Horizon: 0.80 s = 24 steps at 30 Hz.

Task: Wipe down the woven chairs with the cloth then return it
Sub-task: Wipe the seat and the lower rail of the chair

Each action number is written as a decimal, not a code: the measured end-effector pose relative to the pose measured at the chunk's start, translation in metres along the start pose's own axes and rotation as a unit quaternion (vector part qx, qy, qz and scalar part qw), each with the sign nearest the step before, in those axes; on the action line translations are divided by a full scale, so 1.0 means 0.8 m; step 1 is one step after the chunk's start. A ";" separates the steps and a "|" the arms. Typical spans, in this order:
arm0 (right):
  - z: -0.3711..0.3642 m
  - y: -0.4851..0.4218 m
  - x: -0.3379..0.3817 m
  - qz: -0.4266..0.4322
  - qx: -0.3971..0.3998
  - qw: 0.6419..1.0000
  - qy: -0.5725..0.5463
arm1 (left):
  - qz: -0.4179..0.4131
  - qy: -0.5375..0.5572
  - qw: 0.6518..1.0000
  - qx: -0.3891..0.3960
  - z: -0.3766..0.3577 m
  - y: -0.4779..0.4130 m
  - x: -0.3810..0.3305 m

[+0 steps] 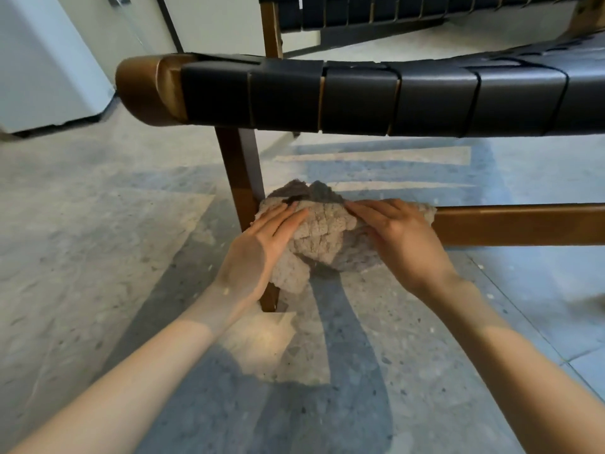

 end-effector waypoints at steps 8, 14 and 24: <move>0.021 -0.020 0.037 0.001 -0.064 0.992 -0.107 | 0.120 0.079 0.987 -0.072 0.050 0.037 0.055; 0.010 -0.055 0.075 0.015 -0.012 0.990 -0.140 | 0.192 0.087 0.970 -0.121 0.072 0.046 0.123; 0.010 -0.084 0.082 -0.106 -0.085 0.976 -0.170 | 0.322 0.167 0.916 -0.170 0.090 0.036 0.149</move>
Point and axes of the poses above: each hand's wrist, its own y-axis away from the middle knuckle, its own z-axis out of the back of the hand, x = y × z, the point moved 6 cm from there along -y, towards the middle knuckle, and after that the axes turned 15 degrees about z, right-handed, at the moved point
